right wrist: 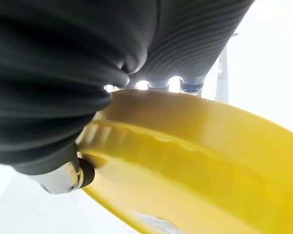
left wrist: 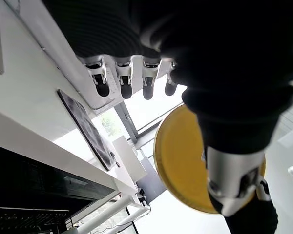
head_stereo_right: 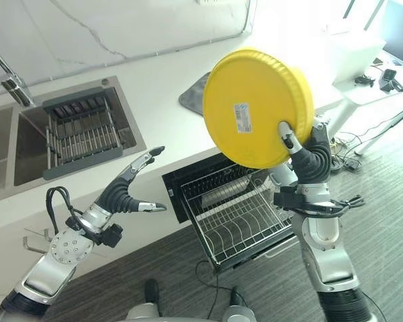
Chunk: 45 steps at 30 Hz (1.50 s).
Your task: Place the dishes in the dishwasher.
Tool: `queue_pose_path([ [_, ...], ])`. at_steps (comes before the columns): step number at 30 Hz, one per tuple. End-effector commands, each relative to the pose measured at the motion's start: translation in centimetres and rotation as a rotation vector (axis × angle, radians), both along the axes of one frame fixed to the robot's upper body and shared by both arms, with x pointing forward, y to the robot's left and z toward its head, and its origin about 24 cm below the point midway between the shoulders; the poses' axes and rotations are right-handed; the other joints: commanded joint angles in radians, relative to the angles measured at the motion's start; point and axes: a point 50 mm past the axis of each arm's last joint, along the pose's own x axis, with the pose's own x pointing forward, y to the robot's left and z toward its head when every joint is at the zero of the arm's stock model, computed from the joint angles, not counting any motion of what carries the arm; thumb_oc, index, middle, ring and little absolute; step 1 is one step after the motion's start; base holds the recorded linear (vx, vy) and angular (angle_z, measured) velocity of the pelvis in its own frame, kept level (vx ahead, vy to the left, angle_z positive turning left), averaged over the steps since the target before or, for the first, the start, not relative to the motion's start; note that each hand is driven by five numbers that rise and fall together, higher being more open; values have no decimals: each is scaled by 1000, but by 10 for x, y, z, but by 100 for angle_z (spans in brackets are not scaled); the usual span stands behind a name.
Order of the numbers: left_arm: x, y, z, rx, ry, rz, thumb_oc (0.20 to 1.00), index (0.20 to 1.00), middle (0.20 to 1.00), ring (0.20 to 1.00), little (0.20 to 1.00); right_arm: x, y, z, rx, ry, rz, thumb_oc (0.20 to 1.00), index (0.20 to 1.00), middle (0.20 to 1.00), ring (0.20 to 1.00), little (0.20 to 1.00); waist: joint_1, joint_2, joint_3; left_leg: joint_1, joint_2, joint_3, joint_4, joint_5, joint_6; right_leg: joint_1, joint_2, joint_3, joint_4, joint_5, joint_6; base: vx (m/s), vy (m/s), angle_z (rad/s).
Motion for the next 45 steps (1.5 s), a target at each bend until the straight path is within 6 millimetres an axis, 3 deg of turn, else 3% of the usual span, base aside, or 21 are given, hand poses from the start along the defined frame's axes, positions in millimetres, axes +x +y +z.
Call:
queue_pose_path([
  [1, 6, 9, 5, 5, -3, 1, 1000, 1000, 1000, 1000, 1000, -16, 3, 34, -58, -293, -58, 200, 200, 200, 200, 200, 5, -38, -52, 67, -19, 21, 7, -140, 29, -3, -59, -46, 7, -29, 35, 0, 0, 0],
  [4, 6, 25, -20, -32, 189, 52, 1000, 1000, 1000, 1000, 1000, -16, -2, 32, -233, -318, -134, 200, 200, 200, 200, 200, 5, -36, -58, 71, -19, 20, 7, -141, 27, 8, -62, -50, 7, -35, 41, 11, 11, 4],
  [9, -10, 52, -96, -188, 708, 183, 1000, 1000, 1000, 1000, 1000, -7, -14, 18, -448, -313, -291, 200, 200, 200, 200, 200, 17, -36, -62, 79, -20, 12, 7, -141, 26, 26, -66, -62, 7, -40, 47, 0, 0, 0],
  [11, -17, 58, -117, -248, 801, 236, 1000, 1000, 1000, 1000, 1000, -7, -16, 10, -505, -319, -321, 200, 200, 200, 200, 200, 17, -37, -62, 82, -20, 12, 7, -142, 27, 31, -67, -66, 7, -42, 47, 0, 0, 0],
  [18, -59, 76, -181, -254, 1094, 375, 1000, 1000, 1000, 1000, 1000, -11, -26, -6, -734, -332, -350, 200, 200, 200, 200, 200, 15, -42, -63, 76, -21, 9, 7, -144, 27, 34, -69, -71, 7, -45, 55, 0, 0, 0],
  [21, -96, 80, -223, -457, 1324, 498, 1000, 1000, 1000, 1000, 1000, -9, -24, -24, -855, -274, -245, 200, 200, 200, 200, 200, 20, -49, -61, 70, -26, -5, 7, -143, 29, 30, -65, -65, 7, -45, 52, -37, -1, -1],
  [23, -112, 79, -237, -571, 1398, 561, 1000, 1000, 1000, 1000, 1000, -10, -24, -33, -919, -255, -194, 200, 200, 200, 200, 200, 20, -51, -62, 69, -27, -6, 7, -143, 29, 31, -62, -66, 7, -47, 51, -16, -1, -4],
  [29, -131, 84, -251, -697, 1495, 683, 1000, 1000, 1000, 1000, 1000, -6, -33, -62, -999, -59, -105, 200, 200, 200, 200, 200, 24, -58, -65, 67, -32, -18, 7, -143, 29, 34, -55, -67, 7, -49, 47, 0, 0, 0],
  [32, -131, 86, -255, -704, 1508, 716, 1000, 1000, 1000, 1000, 1000, 6, -33, -72, -1058, 43, -70, 200, 200, 200, 200, 200, 35, -63, -63, 69, -33, -24, 7, -141, 28, 43, -53, -75, 7, -50, 44, 5, -6, 1],
  [35, -120, 90, -249, -667, 1435, 709, 1000, 1000, 1000, 1000, 1000, 11, -34, -77, -1112, 89, -79, 200, 200, 200, 200, 200, 42, -65, -61, 67, -37, -29, 7, -140, 28, 47, -52, -76, 7, -54, 43, 10, -8, 8],
  [37, -109, 87, -242, -672, 1383, 658, 1000, 1000, 1000, 1000, 1000, 19, -40, -98, -1173, 156, -151, 200, 200, 200, 200, 200, 60, -64, -59, 65, -38, -32, 7, -135, 28, 53, -50, -85, 7, -54, 40, 7, -6, 11],
  [45, -106, 81, -243, -593, 1378, 635, 1000, 1000, 1000, 1000, 1000, 37, -28, -130, -1155, 318, -188, 200, 200, 200, 200, 200, 94, -60, -61, 72, -40, -47, 7, -135, 28, 73, -51, -103, 7, -61, 37, 34, -13, 11],
])
